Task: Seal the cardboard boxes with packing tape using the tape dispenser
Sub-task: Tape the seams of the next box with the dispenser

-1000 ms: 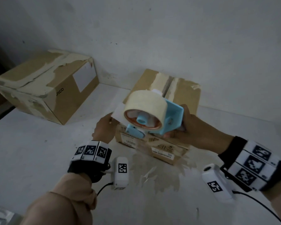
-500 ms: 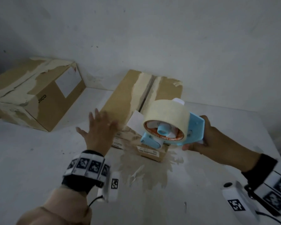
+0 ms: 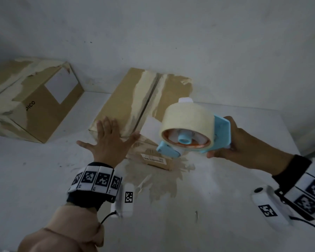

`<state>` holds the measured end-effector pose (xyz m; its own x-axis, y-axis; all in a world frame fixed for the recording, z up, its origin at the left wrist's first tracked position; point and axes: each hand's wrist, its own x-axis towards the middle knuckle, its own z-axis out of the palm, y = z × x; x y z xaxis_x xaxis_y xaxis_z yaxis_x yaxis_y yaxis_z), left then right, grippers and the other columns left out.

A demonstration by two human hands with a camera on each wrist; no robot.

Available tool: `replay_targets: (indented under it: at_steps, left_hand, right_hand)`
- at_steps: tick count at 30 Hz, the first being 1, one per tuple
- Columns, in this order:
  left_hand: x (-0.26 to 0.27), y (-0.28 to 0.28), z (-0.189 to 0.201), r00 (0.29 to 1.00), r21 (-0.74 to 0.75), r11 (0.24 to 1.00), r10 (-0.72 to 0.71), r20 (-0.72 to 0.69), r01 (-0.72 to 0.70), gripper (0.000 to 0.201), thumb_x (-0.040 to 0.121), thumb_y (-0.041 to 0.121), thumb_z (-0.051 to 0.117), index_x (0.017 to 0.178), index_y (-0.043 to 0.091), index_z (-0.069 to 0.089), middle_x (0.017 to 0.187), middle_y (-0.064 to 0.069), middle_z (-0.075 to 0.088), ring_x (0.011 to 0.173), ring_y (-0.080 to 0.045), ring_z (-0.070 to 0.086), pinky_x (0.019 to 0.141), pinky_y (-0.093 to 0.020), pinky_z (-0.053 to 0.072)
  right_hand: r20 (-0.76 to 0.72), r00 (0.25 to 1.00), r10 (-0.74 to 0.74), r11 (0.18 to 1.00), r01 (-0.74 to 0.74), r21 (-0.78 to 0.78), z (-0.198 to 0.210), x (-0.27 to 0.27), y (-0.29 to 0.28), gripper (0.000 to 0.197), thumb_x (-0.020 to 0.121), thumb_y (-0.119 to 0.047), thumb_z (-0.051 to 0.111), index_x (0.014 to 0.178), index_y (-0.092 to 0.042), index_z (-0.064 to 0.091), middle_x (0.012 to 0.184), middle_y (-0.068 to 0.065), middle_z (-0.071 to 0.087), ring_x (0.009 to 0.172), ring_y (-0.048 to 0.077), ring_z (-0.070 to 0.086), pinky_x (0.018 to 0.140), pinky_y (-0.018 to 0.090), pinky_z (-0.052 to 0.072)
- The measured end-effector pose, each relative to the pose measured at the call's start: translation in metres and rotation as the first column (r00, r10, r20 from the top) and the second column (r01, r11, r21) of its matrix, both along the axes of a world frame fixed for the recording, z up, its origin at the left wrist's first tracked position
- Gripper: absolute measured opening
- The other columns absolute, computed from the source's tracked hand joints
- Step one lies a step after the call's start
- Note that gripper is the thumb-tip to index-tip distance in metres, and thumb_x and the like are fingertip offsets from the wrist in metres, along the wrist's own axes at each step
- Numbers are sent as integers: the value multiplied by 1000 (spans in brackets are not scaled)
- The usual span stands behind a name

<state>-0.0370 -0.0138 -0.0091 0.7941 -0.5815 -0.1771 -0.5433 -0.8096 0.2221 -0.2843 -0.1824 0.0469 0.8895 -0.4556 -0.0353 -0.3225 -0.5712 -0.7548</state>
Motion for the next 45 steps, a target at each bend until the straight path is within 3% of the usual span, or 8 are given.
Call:
replay_targets:
  at_steps: [11,17,22,26,30,35,39,45]
  left_hand:
    - [0,0,3,999,-2,1000,10,-36,-10,93,75,79,20,148,23,3,157,6,-11,143,-14,-17,100,-74,-11]
    - [0,-1,1,999,3,1000,14,-33,-14,94,75,79,20,148,23,1,157,5,-11,143,-14,-18,100,-73,-12]
    - [-1,-1,2,999,5,1000,11,-30,-11,93,76,78,22,148,23,2,157,5,-11,143,-14,-17,100,-74,-11]
    - [2,-3,2,999,9,1000,26,-35,-26,93,76,79,22,148,24,3,157,6,-11,144,-15,-16,100,-74,-11]
    - [6,-5,-5,1000,-9,1000,24,-13,-24,94,75,80,20,148,23,3,158,4,-9,144,-17,-15,101,-74,-10]
    - [6,-6,-8,1000,-32,999,5,3,-5,96,73,81,18,148,21,4,158,-1,-7,144,-19,-12,103,-72,-9]
    - [3,-1,-6,997,-16,999,-50,56,51,82,80,73,12,147,25,7,158,-2,-2,145,-20,-9,102,-73,-11]
    - [20,14,8,988,-35,987,-155,16,156,52,93,56,16,142,40,22,156,10,10,144,-13,5,102,-70,-12]
  right_hand:
    - [30,993,-116,990,113,87,-24,-39,-8,80,41,-84,61,95,-33,32,90,-8,55,84,-9,59,59,9,48]
    - [-2,987,-159,979,158,132,-39,-39,-3,52,66,-16,75,90,-30,32,88,-8,55,76,-16,57,59,6,46]
    - [4,978,-208,970,206,129,-48,-39,-1,52,69,-5,76,88,-27,33,84,-8,52,69,-15,57,54,6,45]
    - [-75,975,-210,972,217,96,-51,-49,4,61,60,-43,81,96,-27,33,87,-8,54,75,-5,61,62,20,50]
    - [-208,931,-301,948,315,35,-78,-95,1,90,29,-90,57,97,-37,33,82,-5,63,76,10,64,67,34,53]
    - [-51,902,-428,899,431,84,-115,-96,6,84,67,-47,74,131,-50,20,87,-19,58,80,-7,61,71,19,53]
    - [-45,899,-435,857,399,-326,-147,-72,10,82,67,-20,81,134,-5,36,92,11,63,74,32,62,63,40,52]
    - [-186,839,-511,825,419,-380,-168,-52,31,69,68,-6,76,130,-5,45,102,24,60,90,42,56,73,46,44]
